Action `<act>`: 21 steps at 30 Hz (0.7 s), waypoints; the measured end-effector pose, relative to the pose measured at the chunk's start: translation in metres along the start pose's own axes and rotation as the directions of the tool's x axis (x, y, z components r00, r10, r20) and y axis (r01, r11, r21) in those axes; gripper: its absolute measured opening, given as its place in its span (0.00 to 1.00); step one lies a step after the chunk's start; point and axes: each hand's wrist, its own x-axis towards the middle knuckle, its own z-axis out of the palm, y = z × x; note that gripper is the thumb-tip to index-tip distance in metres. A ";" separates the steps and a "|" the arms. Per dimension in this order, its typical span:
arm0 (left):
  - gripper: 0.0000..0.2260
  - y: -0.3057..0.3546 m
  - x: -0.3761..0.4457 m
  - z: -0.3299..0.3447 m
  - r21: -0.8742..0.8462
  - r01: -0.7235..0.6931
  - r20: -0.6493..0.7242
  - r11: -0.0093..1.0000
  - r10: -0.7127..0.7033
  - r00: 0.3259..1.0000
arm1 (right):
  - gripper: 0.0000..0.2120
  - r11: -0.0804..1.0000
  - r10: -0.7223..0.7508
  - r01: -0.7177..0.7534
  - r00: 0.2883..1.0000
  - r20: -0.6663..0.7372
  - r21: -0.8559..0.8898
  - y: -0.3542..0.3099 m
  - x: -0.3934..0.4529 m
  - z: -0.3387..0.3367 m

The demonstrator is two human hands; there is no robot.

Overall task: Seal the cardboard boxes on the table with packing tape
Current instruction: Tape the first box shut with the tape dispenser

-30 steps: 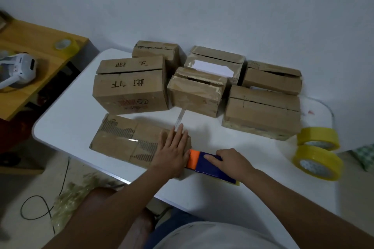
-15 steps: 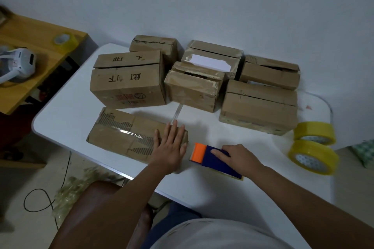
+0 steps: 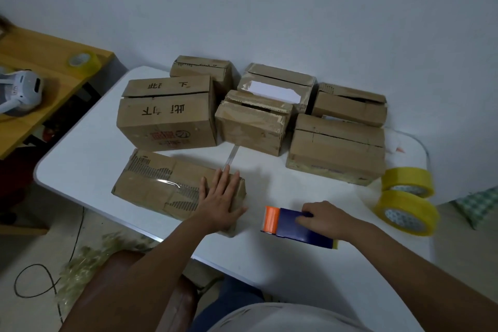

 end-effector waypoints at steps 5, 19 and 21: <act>0.37 0.003 -0.002 0.003 0.009 -0.005 -0.044 1.000 0.005 0.999 | 0.13 0.996 -0.016 0.010 0.997 -0.073 -0.083 -0.016 -0.006 0.007; 0.32 0.002 0.000 0.016 0.106 0.019 -0.113 0.994 -0.007 0.994 | 0.17 0.980 0.086 -0.108 0.987 -0.133 -0.168 -0.094 0.025 0.029; 0.32 0.001 0.001 0.015 0.118 0.017 -0.101 0.993 -0.005 0.995 | 0.16 0.976 0.087 -0.113 0.986 -0.141 -0.188 -0.103 0.031 0.027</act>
